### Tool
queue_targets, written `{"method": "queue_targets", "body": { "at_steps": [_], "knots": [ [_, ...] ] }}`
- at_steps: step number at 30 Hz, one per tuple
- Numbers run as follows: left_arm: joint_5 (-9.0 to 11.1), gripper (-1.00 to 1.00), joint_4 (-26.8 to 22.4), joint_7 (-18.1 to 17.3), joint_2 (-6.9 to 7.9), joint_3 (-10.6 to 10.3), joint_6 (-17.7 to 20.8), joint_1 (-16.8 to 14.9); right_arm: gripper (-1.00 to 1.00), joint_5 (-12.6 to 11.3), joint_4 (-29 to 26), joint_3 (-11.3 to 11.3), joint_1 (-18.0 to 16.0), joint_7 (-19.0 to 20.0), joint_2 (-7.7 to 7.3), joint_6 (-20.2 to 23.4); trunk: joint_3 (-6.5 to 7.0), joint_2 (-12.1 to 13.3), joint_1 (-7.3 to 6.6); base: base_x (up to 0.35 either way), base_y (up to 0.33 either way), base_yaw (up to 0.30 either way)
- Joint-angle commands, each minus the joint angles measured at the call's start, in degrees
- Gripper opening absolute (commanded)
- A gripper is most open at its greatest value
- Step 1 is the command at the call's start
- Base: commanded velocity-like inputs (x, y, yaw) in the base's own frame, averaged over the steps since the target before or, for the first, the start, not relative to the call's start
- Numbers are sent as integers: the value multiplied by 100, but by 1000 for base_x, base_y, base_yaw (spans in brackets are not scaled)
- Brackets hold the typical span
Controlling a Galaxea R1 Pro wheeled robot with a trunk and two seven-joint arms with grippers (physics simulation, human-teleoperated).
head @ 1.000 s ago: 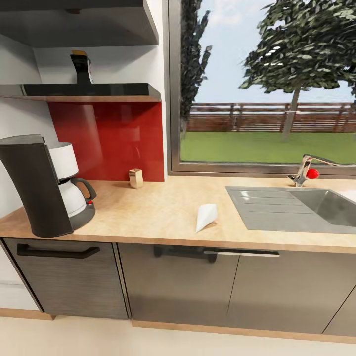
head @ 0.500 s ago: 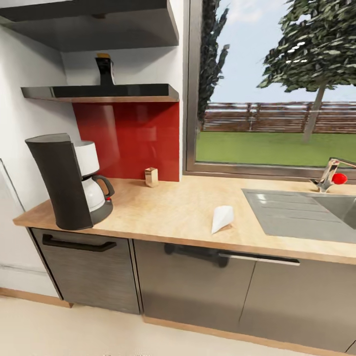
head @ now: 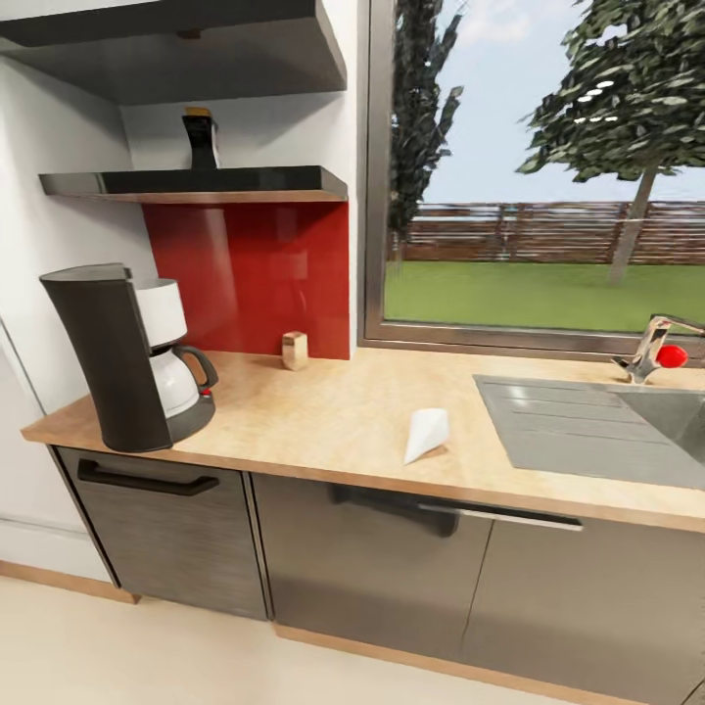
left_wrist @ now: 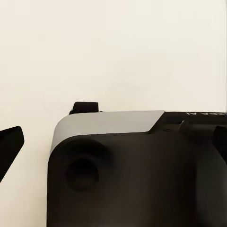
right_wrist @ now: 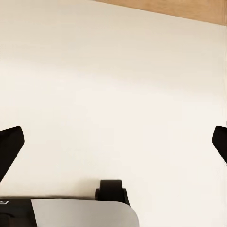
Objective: Set up a coffee station on the kitchen countertop: keep the coffee maker on the countertop, move the bottle of coffee from the kitchen shelf to the counter next to the coffee maker, place a paper coffee filter on top of the coffee maker, put the saucer next to the coffee maker with the coffee cup on the saucer, and place the electric kettle next to the coffee maker.
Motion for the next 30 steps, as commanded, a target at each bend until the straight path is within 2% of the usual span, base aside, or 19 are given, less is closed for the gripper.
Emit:
{"method": "queue_targets", "body": {
  "at_steps": [1,7,30],
  "knots": [
    [2,100,-10,3,-2,13,-7,3,100,2,5,1,-3,-5,0,-18,-5,-3,0,0,-217,16],
    [2,100,-10,-2,-1,20,-7,3,100,2,5,2,-3,-8,0,-18,-5,-3,0,0,-67,146],
    [2,100,-10,1,-1,21,-5,3,100,7,5,5,-3,-4,0,-18,-5,-3,0,0,-23,223]
  ]
}}
